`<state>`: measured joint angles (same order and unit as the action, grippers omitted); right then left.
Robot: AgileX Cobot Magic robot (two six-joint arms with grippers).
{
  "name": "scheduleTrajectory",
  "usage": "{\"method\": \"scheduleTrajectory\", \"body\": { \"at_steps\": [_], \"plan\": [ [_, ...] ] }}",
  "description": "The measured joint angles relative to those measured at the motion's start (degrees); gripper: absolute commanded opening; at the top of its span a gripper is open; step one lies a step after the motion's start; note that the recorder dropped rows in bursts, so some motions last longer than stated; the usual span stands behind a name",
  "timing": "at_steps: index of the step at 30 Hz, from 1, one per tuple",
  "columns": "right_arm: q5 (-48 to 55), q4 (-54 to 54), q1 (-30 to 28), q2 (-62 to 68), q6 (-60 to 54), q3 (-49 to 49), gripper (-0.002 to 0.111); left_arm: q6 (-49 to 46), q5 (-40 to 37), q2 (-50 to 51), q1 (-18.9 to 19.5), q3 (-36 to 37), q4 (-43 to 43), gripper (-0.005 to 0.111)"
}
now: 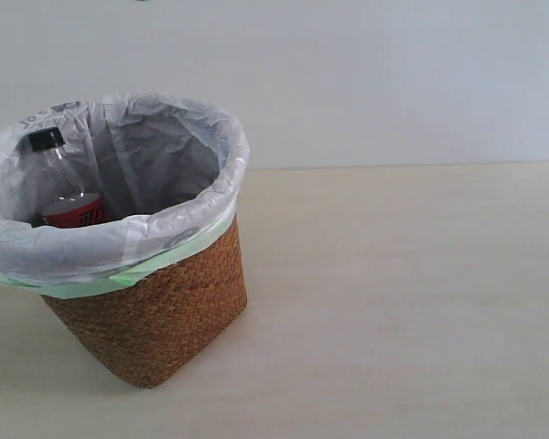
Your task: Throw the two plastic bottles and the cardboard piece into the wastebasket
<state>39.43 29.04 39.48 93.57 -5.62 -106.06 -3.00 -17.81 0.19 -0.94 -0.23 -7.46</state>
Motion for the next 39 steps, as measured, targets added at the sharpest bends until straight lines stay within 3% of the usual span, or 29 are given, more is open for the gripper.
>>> {"method": "scheduleTrajectory", "body": {
  "at_steps": [4, 6, 9, 14, 16, 19, 21, 25, 30, 39],
  "plan": [
    [6.7, -15.2, -1.3, 3.0, 10.8, -0.4, 0.067, 0.0, 0.0, 0.0, 0.0, 0.0, 0.0, 0.004],
    [6.4, -16.1, -1.4, 4.3, 12.0, -0.4, 0.062, 0.0, 0.0, 0.0, 0.0, 0.0, 0.0, 0.004],
    [6.2, -17.8, -1.4, 4.5, 11.8, -0.4, 0.068, 0.0, 0.0, 0.0, 0.0, 0.0, 0.0, 0.004],
    [9.8, -27.8, -1.4, 3.9, 15.6, -0.4, 0.064, 0.0, 0.0, 0.0, 0.0, 0.0, 0.0, 0.004],
    [12.7, -32.4, -1.4, 3.9, 17.3, -0.4, 0.051, 0.0, 0.0, 0.0, 0.0, 0.0, 0.0, 0.004],
    [17.7, -39.7, -1.4, 3.9, 19.5, -0.4, 0.016, 0.0, 0.0, 0.0, 0.0, 0.0, 0.0, 0.004],
    [20.5, -43.4, -1.5, 3.8, 20.0, 0.1, 0.0, 0.0, 0.0, 0.0, 0.0, 0.0, 0.0, 0.004],
    [22.5, -46.3, -1.6, 3.1, 20.6, 5.5, 0.01, 0.0, 0.0, 0.0, 0.0, 0.0, 0.0, 0.004],
    [12.6, -46.7, -1.6, 1.5, 24.3, 19.6, 0.012, 0.0, 0.0, 0.0, 0.0, 0.0, 0.0, 0.004],
    [-29.2, -46.7, -1.6, -9.3, 33.7, 54.4, 0.012, 0.0, 0.0, 0.0, 0.0, 0.0, 0.0, 0.004]
  ]
}}
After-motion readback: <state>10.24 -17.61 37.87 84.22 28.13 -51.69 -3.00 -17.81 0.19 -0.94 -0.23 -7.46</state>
